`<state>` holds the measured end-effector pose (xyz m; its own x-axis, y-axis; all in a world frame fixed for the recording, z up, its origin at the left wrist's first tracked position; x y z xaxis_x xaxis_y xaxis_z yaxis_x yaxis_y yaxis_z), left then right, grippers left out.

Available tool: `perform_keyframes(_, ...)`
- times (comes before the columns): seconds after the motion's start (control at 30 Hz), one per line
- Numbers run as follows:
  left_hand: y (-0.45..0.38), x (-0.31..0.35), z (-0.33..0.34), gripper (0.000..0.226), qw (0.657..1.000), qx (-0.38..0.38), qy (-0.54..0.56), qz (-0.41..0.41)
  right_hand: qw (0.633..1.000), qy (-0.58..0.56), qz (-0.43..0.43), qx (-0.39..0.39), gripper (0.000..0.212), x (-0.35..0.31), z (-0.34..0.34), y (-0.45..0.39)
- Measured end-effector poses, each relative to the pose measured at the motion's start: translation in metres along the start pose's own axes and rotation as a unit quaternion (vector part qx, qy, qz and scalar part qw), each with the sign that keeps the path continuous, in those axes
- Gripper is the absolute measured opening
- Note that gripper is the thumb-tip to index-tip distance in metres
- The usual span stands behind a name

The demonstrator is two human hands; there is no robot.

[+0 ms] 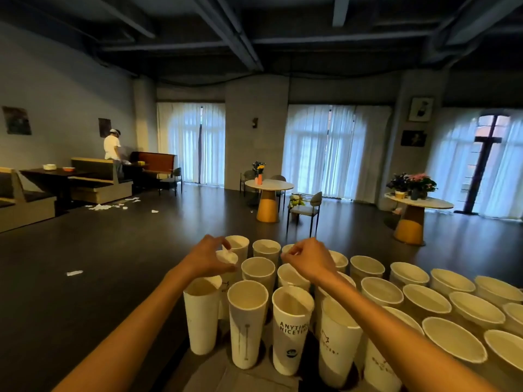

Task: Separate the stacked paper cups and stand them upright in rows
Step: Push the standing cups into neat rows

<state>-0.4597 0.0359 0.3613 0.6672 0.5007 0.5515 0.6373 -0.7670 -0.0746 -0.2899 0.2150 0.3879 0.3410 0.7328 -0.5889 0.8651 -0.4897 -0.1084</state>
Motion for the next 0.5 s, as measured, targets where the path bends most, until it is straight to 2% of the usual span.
perform_keyframes(0.13, -0.011, -0.016, 0.008, 0.073, 1.000, -0.015, -0.005, -0.003, 0.999, 0.034, 0.019, -0.024, 0.024, 0.006, 0.023, -0.042)
perform_keyframes(0.33, -0.027, -0.031, 0.012, 0.073, 0.998, -0.056, -0.014, 0.003, 0.994, 0.089, 0.038, -0.044, 0.037, 0.007, 0.054, -0.077)
perform_keyframes(0.5, -0.035, -0.035, 0.013, 0.074, 0.999, -0.046, -0.005, 0.014, 0.989, 0.140, 0.032, -0.041, 0.041, -0.001, 0.066, -0.092)
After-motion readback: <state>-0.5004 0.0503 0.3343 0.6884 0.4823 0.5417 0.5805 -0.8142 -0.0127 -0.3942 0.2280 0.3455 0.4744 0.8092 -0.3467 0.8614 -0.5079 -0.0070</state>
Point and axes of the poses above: each hand's wrist, its own y-axis away from the middle knuckle, its own z-axis out of the palm, x = y × z, the point moved 10 cm from there along -y, towards the middle knuckle, and after that the axes turned 14 degrees about -x, right-handed, at the moved point
